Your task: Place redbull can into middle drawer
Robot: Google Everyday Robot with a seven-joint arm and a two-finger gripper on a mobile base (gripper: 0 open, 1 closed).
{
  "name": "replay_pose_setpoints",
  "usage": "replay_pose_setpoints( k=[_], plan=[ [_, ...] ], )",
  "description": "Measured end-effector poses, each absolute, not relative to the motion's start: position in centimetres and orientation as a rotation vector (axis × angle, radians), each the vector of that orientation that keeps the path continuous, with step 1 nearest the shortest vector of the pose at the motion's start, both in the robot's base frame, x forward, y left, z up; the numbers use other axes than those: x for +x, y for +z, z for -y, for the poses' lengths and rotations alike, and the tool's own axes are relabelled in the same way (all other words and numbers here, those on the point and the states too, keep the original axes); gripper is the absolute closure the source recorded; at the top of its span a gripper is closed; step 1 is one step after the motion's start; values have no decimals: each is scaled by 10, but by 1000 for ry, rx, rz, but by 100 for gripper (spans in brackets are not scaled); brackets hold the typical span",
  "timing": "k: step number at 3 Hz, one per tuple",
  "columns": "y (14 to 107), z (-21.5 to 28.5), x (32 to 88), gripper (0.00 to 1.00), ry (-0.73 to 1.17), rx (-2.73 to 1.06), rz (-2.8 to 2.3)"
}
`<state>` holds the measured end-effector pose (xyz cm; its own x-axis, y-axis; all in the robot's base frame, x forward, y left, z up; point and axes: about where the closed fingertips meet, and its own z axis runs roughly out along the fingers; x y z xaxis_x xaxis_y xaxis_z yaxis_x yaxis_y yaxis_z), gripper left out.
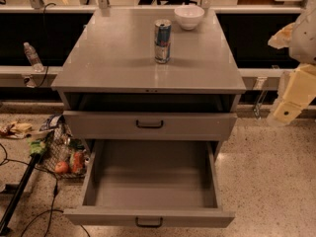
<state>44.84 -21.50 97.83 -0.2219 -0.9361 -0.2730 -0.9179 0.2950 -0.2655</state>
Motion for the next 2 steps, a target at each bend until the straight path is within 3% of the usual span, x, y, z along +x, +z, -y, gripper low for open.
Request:
replay_pose_setpoints(
  k=[1,2],
  plan=[
    [967,191,501,0,159,-1484,-2024],
    [972,132,586,0,436,-1269,-1763]
  ],
)
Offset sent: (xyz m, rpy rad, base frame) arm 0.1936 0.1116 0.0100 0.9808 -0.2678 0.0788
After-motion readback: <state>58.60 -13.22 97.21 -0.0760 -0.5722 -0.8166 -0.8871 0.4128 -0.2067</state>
